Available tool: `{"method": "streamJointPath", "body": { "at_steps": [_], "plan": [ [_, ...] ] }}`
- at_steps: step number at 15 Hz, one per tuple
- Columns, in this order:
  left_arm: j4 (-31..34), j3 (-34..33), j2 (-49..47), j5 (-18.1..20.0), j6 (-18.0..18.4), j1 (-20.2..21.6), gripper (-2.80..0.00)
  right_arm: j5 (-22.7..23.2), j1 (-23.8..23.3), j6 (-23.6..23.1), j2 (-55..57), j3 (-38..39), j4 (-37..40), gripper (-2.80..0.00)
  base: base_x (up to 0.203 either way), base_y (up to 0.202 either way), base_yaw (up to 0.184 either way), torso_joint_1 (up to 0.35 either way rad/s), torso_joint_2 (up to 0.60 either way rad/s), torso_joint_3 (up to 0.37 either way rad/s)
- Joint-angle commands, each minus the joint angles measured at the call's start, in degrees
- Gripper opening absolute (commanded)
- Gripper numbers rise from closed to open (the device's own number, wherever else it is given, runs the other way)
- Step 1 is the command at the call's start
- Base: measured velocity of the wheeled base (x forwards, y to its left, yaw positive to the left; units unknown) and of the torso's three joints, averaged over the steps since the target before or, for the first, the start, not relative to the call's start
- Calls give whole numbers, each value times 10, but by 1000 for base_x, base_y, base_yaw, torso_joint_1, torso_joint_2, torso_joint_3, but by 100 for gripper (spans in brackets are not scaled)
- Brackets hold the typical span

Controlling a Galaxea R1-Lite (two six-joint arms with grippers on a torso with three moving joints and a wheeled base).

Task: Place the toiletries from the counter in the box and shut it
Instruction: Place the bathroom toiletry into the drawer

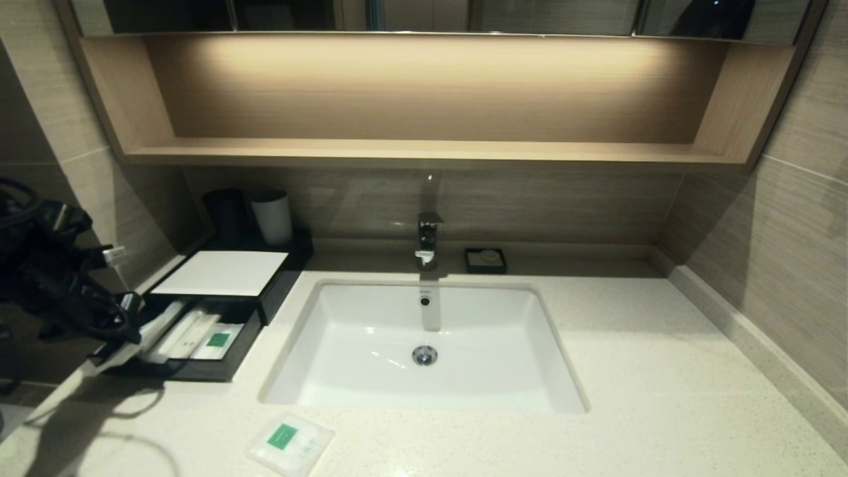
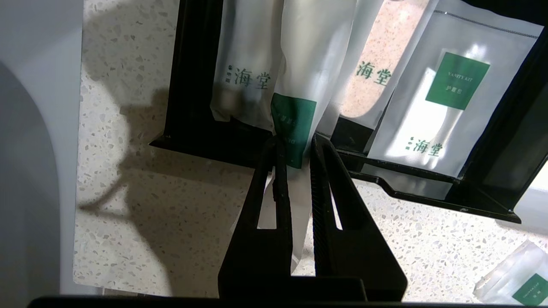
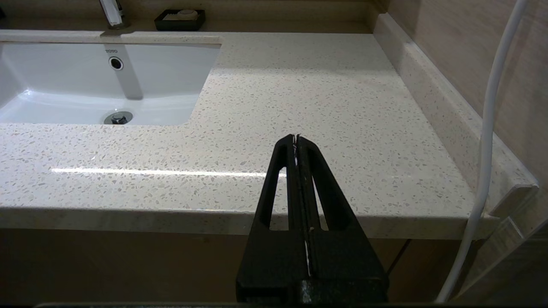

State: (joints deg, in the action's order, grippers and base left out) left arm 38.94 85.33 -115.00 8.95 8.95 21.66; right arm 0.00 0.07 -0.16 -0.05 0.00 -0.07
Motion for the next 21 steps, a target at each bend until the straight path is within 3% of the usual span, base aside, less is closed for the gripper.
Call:
{"method": "streamJointPath", "body": {
  "at_steps": [1,12,21],
  "plan": [
    [-1,0,-8,0,-1,-3,-280,0,1,0,0,1,0,-280,0,0,0,0,0,0],
    [-50,0,-32,-2,-43,-14,-280,0,0,0,0,1,0,-280,0,0,0,0,0,0],
    [-84,1,-40,-2,-54,-17,-280,0,0,0,0,1,0,-280,0,0,0,0,0,0]
  ]
}}
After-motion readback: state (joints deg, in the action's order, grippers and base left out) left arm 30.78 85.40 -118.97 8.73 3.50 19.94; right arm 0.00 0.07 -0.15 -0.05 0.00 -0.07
